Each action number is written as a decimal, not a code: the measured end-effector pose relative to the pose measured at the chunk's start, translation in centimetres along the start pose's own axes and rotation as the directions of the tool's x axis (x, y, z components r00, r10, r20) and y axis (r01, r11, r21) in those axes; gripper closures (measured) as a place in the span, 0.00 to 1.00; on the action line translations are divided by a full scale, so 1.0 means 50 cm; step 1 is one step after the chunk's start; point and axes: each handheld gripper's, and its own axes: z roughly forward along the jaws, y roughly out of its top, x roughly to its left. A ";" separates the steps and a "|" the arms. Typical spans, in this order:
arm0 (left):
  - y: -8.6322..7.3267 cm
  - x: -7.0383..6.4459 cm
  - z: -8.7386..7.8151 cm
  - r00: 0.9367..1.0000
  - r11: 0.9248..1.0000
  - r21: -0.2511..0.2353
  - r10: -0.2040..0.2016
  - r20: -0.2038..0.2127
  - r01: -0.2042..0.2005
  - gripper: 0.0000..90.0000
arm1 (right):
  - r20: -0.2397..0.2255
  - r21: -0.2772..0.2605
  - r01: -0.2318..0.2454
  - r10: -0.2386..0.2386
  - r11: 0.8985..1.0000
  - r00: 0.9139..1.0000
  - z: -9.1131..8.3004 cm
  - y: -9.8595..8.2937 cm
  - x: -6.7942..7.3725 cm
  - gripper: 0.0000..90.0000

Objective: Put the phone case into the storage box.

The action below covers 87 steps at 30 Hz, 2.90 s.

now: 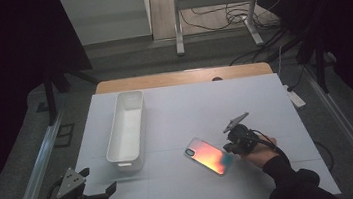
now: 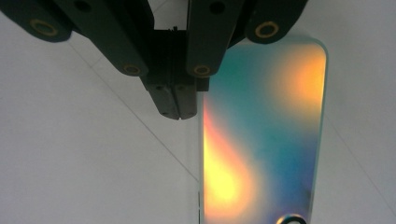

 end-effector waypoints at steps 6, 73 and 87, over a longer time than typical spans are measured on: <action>0.000 0.000 0.000 1.000 1.000 0.000 -0.001 0.000 0.001 0.01 | 0.012 -0.030 0.003 -0.003 1.000 1.000 -0.016 0.004 0.005 0.80; 0.000 -0.001 0.001 1.000 1.000 0.004 0.009 -0.001 -0.009 0.01 | 0.018 0.078 0.077 -0.078 0.994 0.997 0.081 0.032 0.095 0.00; 0.000 -0.001 0.000 1.000 1.000 0.003 0.008 -0.002 -0.008 0.01 | 0.005 0.100 0.073 -0.074 0.992 0.997 0.065 0.036 0.093 0.18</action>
